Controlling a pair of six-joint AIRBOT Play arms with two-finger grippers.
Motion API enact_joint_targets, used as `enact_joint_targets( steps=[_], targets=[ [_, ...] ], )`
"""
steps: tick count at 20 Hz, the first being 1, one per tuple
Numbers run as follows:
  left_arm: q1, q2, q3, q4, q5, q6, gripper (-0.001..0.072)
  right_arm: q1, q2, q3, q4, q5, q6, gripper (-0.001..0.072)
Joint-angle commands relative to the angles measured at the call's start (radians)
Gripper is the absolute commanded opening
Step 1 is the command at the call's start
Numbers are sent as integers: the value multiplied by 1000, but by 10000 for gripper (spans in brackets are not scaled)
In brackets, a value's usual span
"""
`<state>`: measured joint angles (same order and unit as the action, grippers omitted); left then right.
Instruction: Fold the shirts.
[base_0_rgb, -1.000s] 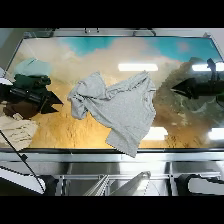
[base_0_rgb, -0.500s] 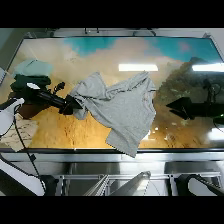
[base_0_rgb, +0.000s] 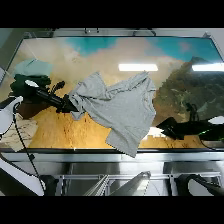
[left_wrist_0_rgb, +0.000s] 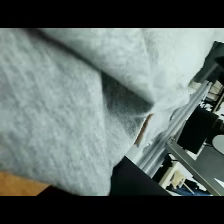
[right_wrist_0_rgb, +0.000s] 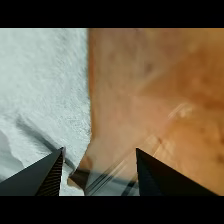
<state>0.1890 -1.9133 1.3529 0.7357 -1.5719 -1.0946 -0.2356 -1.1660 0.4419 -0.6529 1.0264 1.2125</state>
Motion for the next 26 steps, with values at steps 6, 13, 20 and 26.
enact_joint_targets(
  steps=[6, 13, 20, 26],
  targets=[
    [67, 45, -23, -3, -27, 14, 18, 341, -286, 22, 503, -165, -225, 300],
    [90, 276, -11, -156, -99, 46, 19, 190, 3, 262, 518, 71, -290, 17],
    [240, 914, -5, -694, -136, 47, 23, -261, 597, 752, 518, 108, -269, 17],
    [401, 1204, 158, -672, -31, -17, 29, -324, 687, 962, 518, 96, -335, 17]
  ],
)
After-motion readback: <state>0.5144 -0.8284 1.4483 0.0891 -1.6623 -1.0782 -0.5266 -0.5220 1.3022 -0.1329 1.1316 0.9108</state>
